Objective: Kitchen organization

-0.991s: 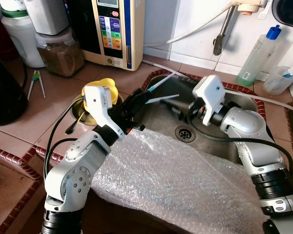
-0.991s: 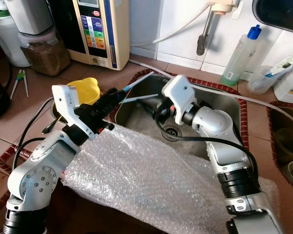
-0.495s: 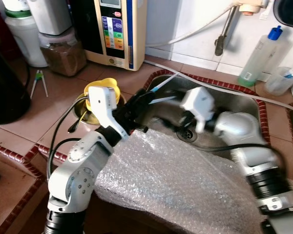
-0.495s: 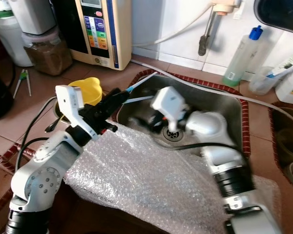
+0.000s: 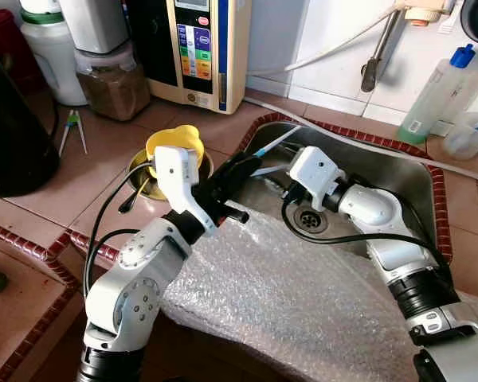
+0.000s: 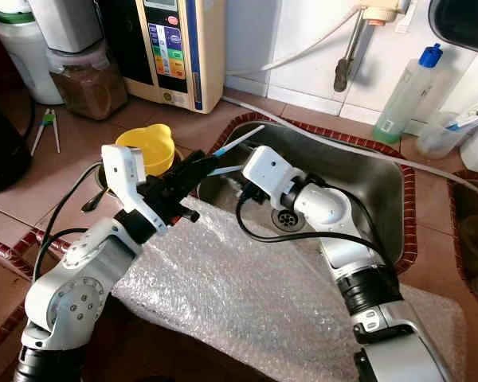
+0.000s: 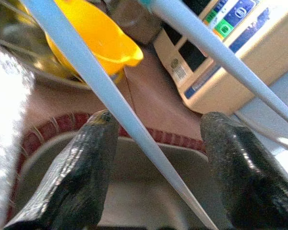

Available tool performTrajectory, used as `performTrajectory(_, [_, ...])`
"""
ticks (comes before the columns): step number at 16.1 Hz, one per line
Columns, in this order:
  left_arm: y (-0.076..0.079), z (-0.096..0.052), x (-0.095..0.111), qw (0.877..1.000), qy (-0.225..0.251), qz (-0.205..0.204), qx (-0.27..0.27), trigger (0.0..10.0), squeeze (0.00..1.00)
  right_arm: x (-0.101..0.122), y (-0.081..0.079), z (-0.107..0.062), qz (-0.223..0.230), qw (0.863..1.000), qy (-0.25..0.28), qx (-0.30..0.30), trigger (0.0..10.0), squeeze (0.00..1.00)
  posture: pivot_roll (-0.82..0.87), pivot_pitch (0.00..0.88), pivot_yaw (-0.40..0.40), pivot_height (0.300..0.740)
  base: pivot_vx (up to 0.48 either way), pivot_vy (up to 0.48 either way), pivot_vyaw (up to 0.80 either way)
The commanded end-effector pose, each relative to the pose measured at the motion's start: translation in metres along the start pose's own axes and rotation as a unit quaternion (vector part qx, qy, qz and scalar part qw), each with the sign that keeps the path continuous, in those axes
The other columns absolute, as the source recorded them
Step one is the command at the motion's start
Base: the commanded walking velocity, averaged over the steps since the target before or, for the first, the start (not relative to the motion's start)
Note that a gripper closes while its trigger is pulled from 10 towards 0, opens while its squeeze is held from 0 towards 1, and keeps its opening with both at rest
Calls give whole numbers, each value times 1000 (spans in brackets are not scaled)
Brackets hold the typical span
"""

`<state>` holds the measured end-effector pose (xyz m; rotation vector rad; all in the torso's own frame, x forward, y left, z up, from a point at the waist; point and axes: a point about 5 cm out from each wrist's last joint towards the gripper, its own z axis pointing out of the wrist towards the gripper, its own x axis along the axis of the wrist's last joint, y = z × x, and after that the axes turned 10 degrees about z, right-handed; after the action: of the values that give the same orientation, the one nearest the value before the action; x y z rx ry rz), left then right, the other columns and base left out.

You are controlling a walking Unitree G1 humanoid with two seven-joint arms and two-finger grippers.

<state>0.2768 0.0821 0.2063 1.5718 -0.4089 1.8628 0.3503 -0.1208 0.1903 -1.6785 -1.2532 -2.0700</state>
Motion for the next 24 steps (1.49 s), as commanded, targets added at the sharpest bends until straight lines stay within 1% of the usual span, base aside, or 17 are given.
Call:
performTrajectory(1, [2,0,3,1000,2,7,-3,0,0,2,5,0,-12,1000,1,-8,0,0,2,81,-6,740,0,0,0])
performTrajectory(4, [0,0,4,1000,2,17,0,118,0,-3,5,-4,-20,1000,-5,-15,0,0,2,82,-2,740,0,0,0])
performTrajectory(6, [-1,-1,3,1000,-1,23,1,431,0,-5,7,-6,-19,1000,-9,-21,0,0,3,83,0,740,0,0,0])
performTrajectory(7, [-2,-2,3,1000,-2,23,3,863,0,-6,8,-7,-19,1000,-9,-23,0,0,3,83,0,740,0,0,0])
performTrajectory(8, [-2,-2,3,1000,-2,23,4,863,0,-6,9,-7,-20,999,-9,-23,0,0,2,84,1,740,0,0,0])
performTrajectory(9, [-2,-2,3,1000,-2,23,3,1137,0,-6,9,-7,-20,999,-9,-24,0,0,0,85,2,740,0,0,0])
performTrajectory(13, [-2,-2,1,1000,-5,24,0,1176,0,-9,8,-9,-19,1000,-12,-21,0,0,-2,84,6,740,0,0,0])
performTrajectory(15, [-2,-3,1,1000,-7,25,-1,1373,0,-9,8,-9,-18,1000,-14,-22,0,0,-4,85,9,740,0,0,0])
performTrajectory(16, [-2,-3,1,1000,-8,25,-1,1686,0,-10,7,-10,-18,1000,-13,-22,0,0,-3,85,10,740,0,0,0])
performTrajectory(19, [-2,-3,0,1000,-11,25,-2,2157,0,-10,8,-10,-18,1000,-13,-22,0,0,-2,83,9,740,0,0,0])
performTrajectory(20, [-2,-3,-1,1000,-14,27,0,3137,0,-10,8,-10,-19,999,-13,-23,0,0,-2,82,9,740,0,0,0])
performTrajectory(22, [-1,-4,-4,999,-20,27,1,4078,0,-10,9,-10,-19,999,-13,-24,0,0,1,80,7,740,0,0,0])
performTrajectory(24, [0,-5,-6,999,-25,24,1,8353,0,-10,8,-9,-18,999,-12,-24,0,0,2,81,7,740,0,0,0])
